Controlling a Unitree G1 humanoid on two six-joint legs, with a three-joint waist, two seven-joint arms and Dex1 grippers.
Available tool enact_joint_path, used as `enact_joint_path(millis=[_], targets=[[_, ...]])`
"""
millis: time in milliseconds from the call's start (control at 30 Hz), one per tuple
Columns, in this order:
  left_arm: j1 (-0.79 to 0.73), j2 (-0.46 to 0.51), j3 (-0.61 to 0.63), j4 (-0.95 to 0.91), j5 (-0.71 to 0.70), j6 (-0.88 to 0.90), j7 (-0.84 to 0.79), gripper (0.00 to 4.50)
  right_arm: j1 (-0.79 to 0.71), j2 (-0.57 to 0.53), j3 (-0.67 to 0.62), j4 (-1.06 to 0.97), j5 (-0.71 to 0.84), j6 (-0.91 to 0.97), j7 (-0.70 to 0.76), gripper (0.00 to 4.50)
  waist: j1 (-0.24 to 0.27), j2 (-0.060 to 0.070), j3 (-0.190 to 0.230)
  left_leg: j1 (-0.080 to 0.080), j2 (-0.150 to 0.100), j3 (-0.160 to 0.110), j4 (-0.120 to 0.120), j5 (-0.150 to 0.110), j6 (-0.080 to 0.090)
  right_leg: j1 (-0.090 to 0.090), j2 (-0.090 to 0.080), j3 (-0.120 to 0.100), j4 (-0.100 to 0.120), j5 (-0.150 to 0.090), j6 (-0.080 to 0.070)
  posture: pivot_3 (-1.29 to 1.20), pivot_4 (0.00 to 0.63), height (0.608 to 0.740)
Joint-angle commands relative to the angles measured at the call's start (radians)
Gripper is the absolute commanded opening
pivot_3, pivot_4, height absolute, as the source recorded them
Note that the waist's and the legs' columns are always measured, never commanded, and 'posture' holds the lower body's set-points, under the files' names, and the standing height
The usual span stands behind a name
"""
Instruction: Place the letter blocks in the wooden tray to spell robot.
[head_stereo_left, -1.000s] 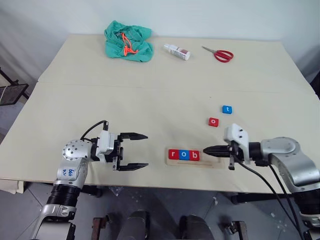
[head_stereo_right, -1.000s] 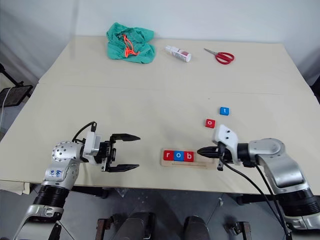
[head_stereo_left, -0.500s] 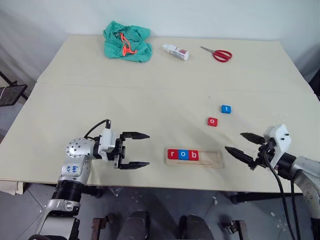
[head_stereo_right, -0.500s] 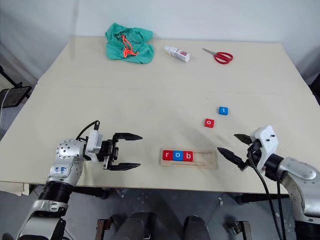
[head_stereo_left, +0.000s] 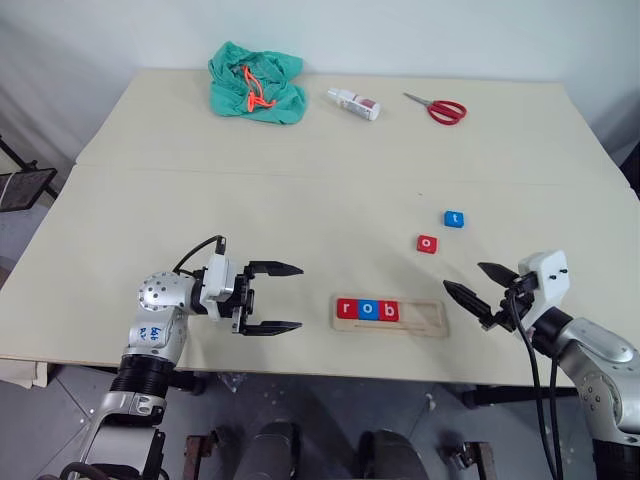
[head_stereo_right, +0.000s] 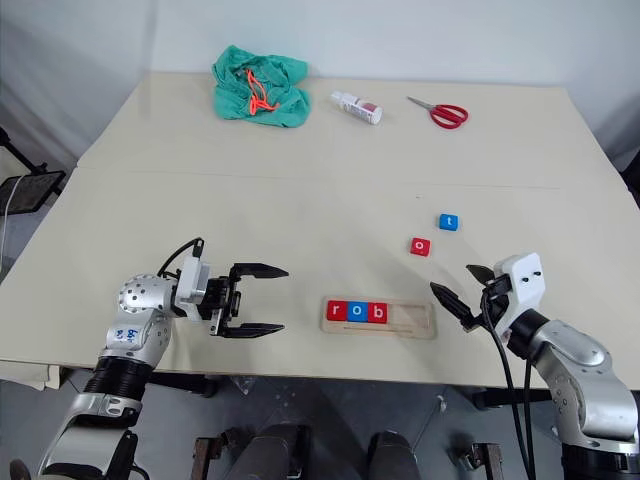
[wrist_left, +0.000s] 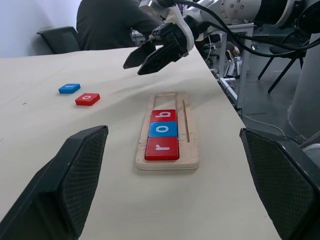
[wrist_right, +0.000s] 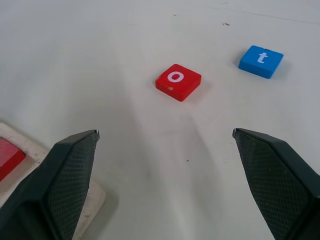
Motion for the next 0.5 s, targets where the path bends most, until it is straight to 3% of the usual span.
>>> enact_joint_path(millis=[33,500], targets=[[0.006,0.012,0.013,-0.021,-0.002,-0.010,-0.005,4.50,-0.001,-0.022,-0.028,-0.045,0.023,-0.011,0.004,4.48,0.000,0.000,0.000,0.000,0.000,0.000,0.000,0.000,0.000,0.000,0.000,0.000,0.000,0.000,0.000,0.00,0.150,0.740],[-0.007,0.016,0.013,-0.008,-0.001,-0.017,-0.010,4.50,-0.019,-0.019,-0.001,-0.051,0.017,-0.003,-0.024,4.48,0.000,0.000,0.000,0.000,0.000,0.000,0.000,0.000,0.000,0.000,0.000,0.000,0.000,0.000,0.000,0.00,0.150,0.740]])
